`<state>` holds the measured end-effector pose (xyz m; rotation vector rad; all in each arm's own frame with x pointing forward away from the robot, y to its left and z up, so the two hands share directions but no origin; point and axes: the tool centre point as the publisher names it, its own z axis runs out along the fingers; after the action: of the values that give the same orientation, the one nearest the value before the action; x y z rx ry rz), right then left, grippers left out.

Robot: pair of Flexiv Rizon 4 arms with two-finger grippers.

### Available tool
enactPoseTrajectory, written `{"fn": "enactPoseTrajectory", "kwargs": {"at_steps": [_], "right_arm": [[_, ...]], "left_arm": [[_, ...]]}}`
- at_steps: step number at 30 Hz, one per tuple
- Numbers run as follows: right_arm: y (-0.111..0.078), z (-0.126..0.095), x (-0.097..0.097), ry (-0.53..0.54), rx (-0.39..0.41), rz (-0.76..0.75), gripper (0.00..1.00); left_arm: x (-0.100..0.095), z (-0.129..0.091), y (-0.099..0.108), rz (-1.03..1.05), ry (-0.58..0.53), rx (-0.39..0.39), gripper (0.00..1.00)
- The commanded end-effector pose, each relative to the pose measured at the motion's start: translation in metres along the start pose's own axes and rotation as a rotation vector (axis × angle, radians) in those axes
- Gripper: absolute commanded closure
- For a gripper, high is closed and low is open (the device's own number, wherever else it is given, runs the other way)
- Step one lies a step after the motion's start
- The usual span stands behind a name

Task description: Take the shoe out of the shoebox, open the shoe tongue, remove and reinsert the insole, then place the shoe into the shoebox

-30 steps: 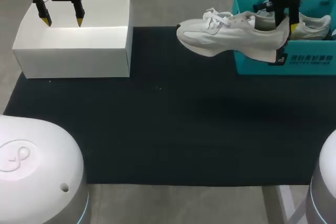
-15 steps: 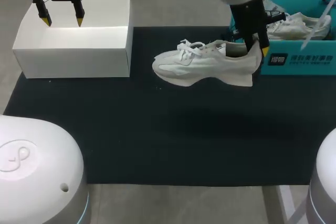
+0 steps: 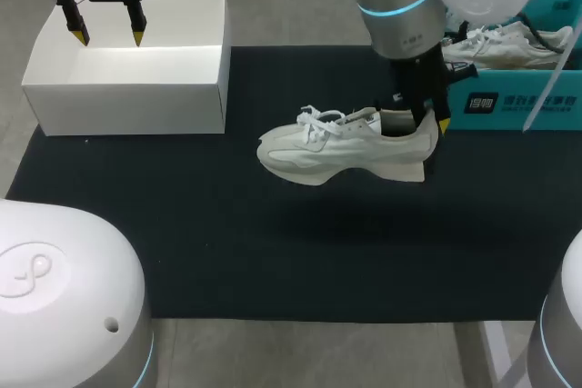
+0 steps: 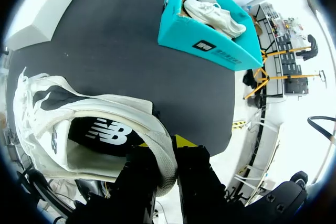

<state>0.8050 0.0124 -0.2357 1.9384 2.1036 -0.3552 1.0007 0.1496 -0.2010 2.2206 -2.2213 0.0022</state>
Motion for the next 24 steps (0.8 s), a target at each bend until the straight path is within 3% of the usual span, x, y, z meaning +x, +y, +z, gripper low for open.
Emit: {"fn": "enactPoseTrajectory", "kwargs": {"at_steps": [1, 12, 24], "right_arm": [[-0.004, 0.019, 0.012, 0.03, 0.026, -0.005, 1.0], [-0.016, 0.058, 0.053, 0.033, 0.059, -0.03, 1.0], [-0.017, 0.098, 0.069, -0.003, 0.06, -0.064, 1.0]], "left_arm": [[0.0, -0.001, 0.0, 0.0, -0.001, 0.0, 0.0], [0.0, -0.001, 0.0, 0.0, -0.001, 0.0, 0.0], [0.0, -0.001, 0.0, 0.0, -0.001, 0.0, 0.0]]}}
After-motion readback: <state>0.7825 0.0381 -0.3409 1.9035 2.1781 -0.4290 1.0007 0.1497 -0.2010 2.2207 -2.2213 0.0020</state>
